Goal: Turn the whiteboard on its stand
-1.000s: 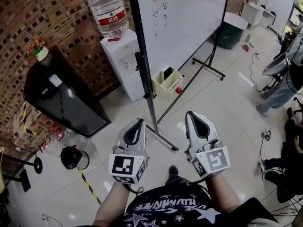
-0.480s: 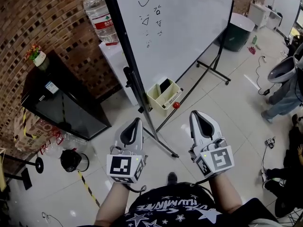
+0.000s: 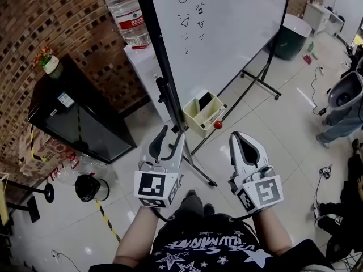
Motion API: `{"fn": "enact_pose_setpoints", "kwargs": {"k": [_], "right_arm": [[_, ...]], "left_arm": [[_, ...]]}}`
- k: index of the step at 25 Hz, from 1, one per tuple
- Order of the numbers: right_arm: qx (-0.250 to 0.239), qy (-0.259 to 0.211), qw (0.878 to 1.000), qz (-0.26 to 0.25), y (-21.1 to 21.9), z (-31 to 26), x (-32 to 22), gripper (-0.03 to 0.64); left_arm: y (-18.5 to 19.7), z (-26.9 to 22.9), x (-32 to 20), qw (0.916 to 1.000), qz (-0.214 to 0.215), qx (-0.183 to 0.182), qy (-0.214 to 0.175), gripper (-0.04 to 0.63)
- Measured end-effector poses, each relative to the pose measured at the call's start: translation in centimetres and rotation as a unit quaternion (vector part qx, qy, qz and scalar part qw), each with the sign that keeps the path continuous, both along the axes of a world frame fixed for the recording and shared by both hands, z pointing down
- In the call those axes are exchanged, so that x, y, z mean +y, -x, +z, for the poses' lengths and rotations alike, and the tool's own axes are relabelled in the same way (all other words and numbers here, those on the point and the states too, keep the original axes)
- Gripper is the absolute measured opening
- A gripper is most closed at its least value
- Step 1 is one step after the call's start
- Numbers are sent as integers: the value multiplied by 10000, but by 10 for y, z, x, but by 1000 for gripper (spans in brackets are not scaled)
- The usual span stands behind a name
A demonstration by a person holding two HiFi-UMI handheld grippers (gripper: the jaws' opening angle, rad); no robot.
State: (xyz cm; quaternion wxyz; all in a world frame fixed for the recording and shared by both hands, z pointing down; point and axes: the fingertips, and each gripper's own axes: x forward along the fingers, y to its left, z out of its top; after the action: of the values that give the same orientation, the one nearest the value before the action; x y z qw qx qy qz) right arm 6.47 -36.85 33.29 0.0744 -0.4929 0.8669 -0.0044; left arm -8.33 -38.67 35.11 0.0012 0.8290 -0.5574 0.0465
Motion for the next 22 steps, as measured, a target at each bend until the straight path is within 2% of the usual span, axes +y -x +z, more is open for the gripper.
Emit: {"fn": "enact_pose_setpoints", "kwargs": {"k": [3, 7, 11, 22], "right_arm": [[30, 34, 9999, 127, 0, -1, -9, 9], [64, 280, 9991, 296, 4, -1, -24, 8], [92, 330, 9985, 421, 12, -3, -38, 8], [272, 392, 9980, 410, 42, 0, -65, 8]], "left_arm": [[1, 7, -16, 9998, 138, 21, 171, 200], [8, 15, -41, 9992, 187, 68, 337, 277], [12, 18, -66, 9988, 306, 63, 372, 356], [-5, -9, -119, 9964, 825, 183, -28, 357]]}}
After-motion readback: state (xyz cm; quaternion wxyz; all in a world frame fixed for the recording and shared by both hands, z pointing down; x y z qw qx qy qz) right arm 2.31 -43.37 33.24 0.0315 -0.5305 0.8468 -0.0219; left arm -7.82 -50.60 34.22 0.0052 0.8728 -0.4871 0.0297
